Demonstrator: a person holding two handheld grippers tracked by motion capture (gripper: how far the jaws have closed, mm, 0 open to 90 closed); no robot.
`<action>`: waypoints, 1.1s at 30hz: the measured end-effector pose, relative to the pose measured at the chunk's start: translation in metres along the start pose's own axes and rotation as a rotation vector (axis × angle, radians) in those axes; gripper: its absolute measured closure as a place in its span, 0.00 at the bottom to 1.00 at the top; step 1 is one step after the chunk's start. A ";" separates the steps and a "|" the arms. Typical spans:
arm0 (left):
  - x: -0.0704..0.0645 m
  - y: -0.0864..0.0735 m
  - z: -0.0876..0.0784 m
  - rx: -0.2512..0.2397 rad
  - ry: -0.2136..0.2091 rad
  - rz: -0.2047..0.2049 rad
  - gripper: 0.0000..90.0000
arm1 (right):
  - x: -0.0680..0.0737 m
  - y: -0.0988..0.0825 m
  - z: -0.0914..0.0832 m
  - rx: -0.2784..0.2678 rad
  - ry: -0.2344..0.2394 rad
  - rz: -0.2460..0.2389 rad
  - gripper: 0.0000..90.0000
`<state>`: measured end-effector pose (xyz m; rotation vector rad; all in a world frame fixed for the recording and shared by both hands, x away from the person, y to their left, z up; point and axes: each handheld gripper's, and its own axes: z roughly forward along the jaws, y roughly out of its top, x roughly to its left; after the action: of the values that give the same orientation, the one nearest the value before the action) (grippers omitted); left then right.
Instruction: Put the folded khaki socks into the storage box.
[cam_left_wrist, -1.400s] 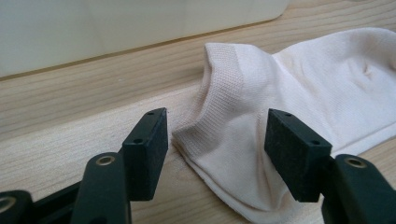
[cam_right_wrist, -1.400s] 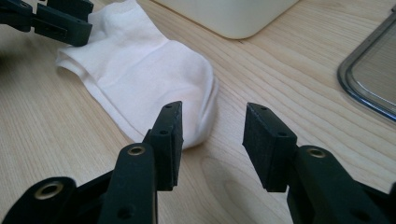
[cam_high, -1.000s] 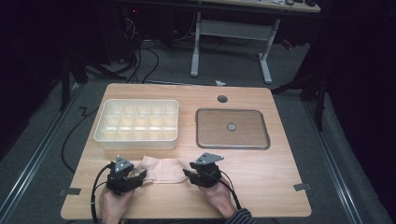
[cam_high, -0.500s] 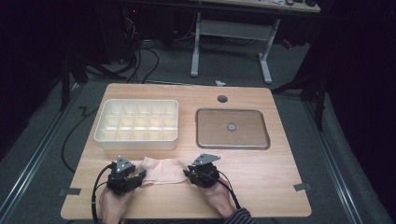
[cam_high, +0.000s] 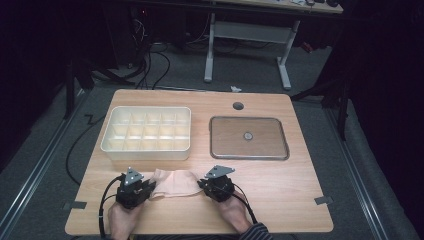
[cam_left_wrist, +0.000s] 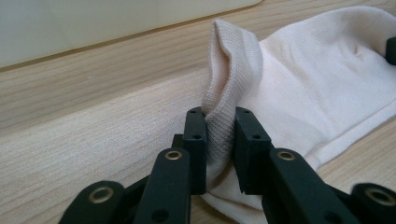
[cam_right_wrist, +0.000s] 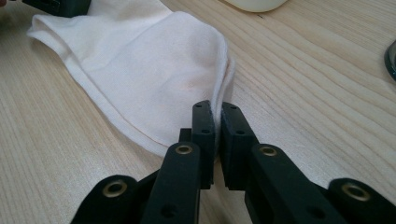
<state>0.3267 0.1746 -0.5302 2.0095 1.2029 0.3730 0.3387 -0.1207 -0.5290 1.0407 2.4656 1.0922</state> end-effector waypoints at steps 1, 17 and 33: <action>0.000 0.000 0.000 -0.005 0.000 0.000 0.86 | 0.000 0.000 0.000 0.002 -0.003 -0.002 0.95; -0.004 0.004 -0.005 -0.031 -0.034 0.013 0.88 | 0.000 0.001 -0.011 -0.038 -0.005 0.000 0.96; -0.012 0.017 -0.010 -0.052 -0.069 0.030 0.88 | -0.006 0.002 -0.028 -0.059 -0.025 0.003 0.97</action>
<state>0.3257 0.1641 -0.5098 1.9813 1.1103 0.3434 0.3306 -0.1392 -0.5089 1.0349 2.3976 1.1385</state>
